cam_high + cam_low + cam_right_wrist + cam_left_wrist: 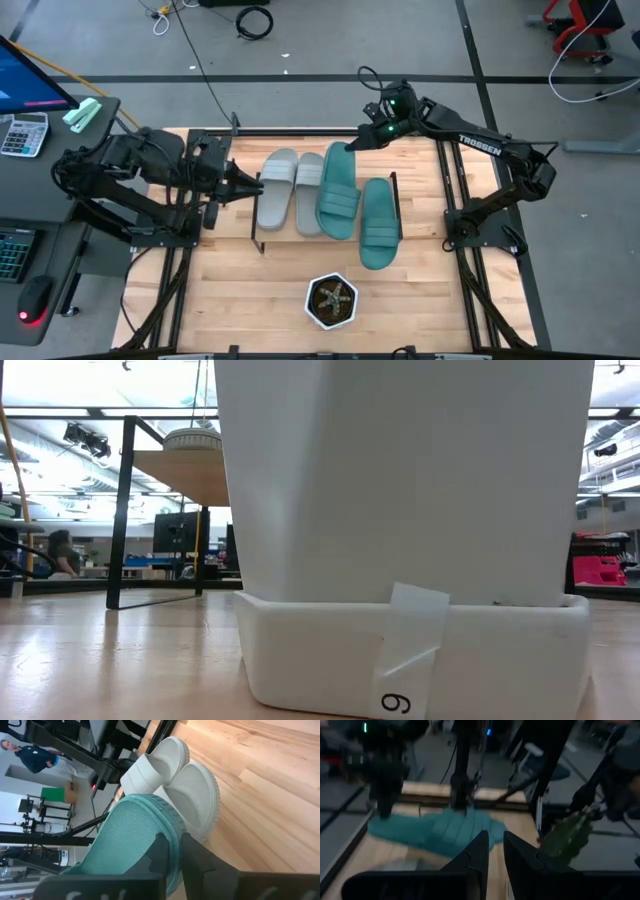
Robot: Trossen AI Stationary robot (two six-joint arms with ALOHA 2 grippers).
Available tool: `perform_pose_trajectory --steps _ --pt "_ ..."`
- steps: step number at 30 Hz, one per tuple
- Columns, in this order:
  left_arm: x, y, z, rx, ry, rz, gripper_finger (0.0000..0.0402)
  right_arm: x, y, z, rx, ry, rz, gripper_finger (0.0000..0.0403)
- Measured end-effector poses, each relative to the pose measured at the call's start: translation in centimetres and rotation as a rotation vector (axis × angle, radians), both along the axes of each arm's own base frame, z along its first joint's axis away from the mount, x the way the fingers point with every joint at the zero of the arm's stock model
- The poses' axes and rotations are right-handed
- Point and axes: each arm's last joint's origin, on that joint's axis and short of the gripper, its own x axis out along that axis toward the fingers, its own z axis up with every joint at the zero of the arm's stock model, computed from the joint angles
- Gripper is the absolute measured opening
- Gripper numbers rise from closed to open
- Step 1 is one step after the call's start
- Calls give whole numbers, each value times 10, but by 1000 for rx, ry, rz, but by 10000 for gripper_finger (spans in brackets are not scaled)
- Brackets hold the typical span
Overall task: Pick and place slides into the shelf
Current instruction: Put the green slide on the shelf aligned with the other green slide
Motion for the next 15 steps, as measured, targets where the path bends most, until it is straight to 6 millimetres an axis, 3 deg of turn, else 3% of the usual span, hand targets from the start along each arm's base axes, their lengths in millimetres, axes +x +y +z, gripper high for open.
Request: perform_pose_trajectory --steps 9,15 --pt "5 2 -19 31 182 129 64 0 0 0 -9 5 -11 32" --pt "20 0 -36 40 321 147 64 -1 1 -2 9 28 -12 32"
